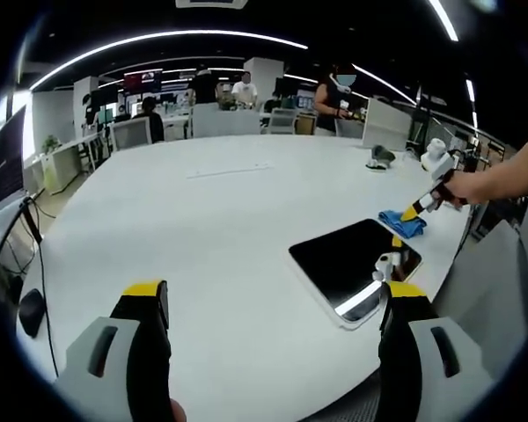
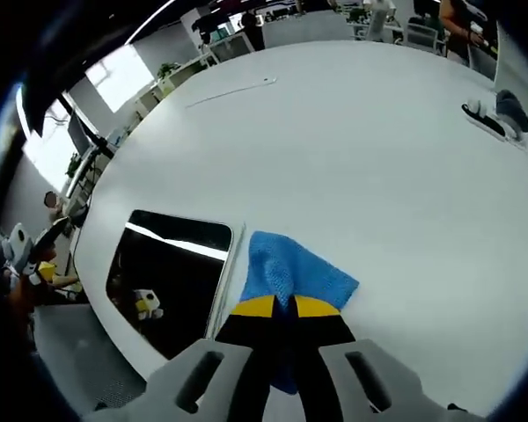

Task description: Wipe the mirror surface with the cleaning cloth until all visible marks leave the cleaned area.

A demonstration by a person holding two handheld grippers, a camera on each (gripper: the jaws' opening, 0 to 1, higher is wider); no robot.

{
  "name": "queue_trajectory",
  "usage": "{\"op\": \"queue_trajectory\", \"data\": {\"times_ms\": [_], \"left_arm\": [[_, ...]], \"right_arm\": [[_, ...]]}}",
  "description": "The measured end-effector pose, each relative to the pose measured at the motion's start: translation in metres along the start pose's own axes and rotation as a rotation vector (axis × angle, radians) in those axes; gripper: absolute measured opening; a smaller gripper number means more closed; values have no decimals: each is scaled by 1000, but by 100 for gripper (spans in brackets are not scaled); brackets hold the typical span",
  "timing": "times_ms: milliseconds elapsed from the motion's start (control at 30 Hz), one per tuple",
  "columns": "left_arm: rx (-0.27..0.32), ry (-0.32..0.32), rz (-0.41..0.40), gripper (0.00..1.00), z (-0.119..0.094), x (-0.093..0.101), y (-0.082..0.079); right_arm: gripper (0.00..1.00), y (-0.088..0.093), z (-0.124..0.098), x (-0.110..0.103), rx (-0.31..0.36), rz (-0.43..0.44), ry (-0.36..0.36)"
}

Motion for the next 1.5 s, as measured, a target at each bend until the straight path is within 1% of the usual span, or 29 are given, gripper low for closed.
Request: {"op": "queue_trajectory", "data": {"times_ms": [67,167,267,300,367,400,433,467,500,533,567,600,633,667,700,733,767,800,833,867,900,967,1000,1033,1133,1267,1433,1500], "left_arm": [[-1,-1,1,99,0,-1,0],[3,-1,7,99,1,-2,-1],[4,-1,9,99,0,-2,-3],[7,-1,8,99,0,-2,-4],[9,0,6,99,-1,-3,-5],[11,3,4,99,-2,-3,-7],[11,5,2,99,-3,-3,-7],[12,5,3,99,-4,-4,-8],[13,3,5,99,-5,-5,-8],[14,1,6,99,-6,-7,-8],[15,0,5,99,-6,-8,-8],[18,-3,3,99,-7,-9,-8],[21,-4,1,99,-8,-10,-8],[26,-6,-3,99,-9,-10,-9],[30,-8,-6,99,-9,-11,-9],[38,-16,-8,99,-10,-11,-10],[47,-21,-8,99,-11,-12,-11],[51,-20,-10,99,-11,-12,-12],[55,-18,-18,99,-12,-12,-12],[56,-15,-20,99,-13,-10,-13],[58,0,-20,99,-13,-7,-13],[54,17,-10,99,-14,-4,-12],[50,16,4,99,-13,-3,-10],[50,17,9,99,-13,-2,-9],[55,14,4,99,-14,-2,-10],[60,3,-1,99,-13,-4,-10],[63,-2,-12,99,-13,-8,-7],[65,-11,-22,99,-14,-11,-5]], "right_arm": [[0,4,2,2,-14,12,-2],[1,1,-1,2,-7,24,-19],[3,0,-7,-1,-1,-1,-42],[5,-1,-8,-1,4,-13,-65],[17,-4,-12,-7,24,-52,-113],[26,-6,-15,-10,45,-66,-143],[38,-8,-18,-10,67,-72,-150],[46,-14,-23,-12,114,-109,-175],[52,-15,-29,-12,130,-120,-167],[57,-17,-38,-11,148,-151,-166],[60,-19,-44,-12,179,-184,-177],[62,-18,-54,-9,203,-204,-157],[64,-17,-61,-7,215,-218,-153],[66,-18,-67,-7,242,-236,-169],[68,-15,-76,-2,274,-240,-151],[70,-12,-83,1,281,-245,-141],[72,-11,-88,1,309,-267,-149],[75,-7,-93,3,320,-275,-144],[77,2,-100,7,314,-278,-127],[78,7,-104,8,313,-295,-124],[80,12,-108,11,328,-312,-129],[82,19,-115,12,353,-311,-138],[84,21,-121,9,393,-335,-150],[86,27,-124,10,386,-340,-142],[88,38,-128,11,390,-340,-132],[91,48,-126,17,387,-312,-123],[94,50,-120,17,388,-314,-113],[96,50,-116,17,393,-296,-120]]}}
Point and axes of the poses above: the point that each gripper's makers call its tool centre point, and the gripper's own axes: z roughly forward along the fingers, x roughly to its right, y roughly out of its underside, the point moved 4 cm from there along -z, roughly backward along the fingers, and after that the axes turned 14 degrees about -y, right-handed, at the moved point
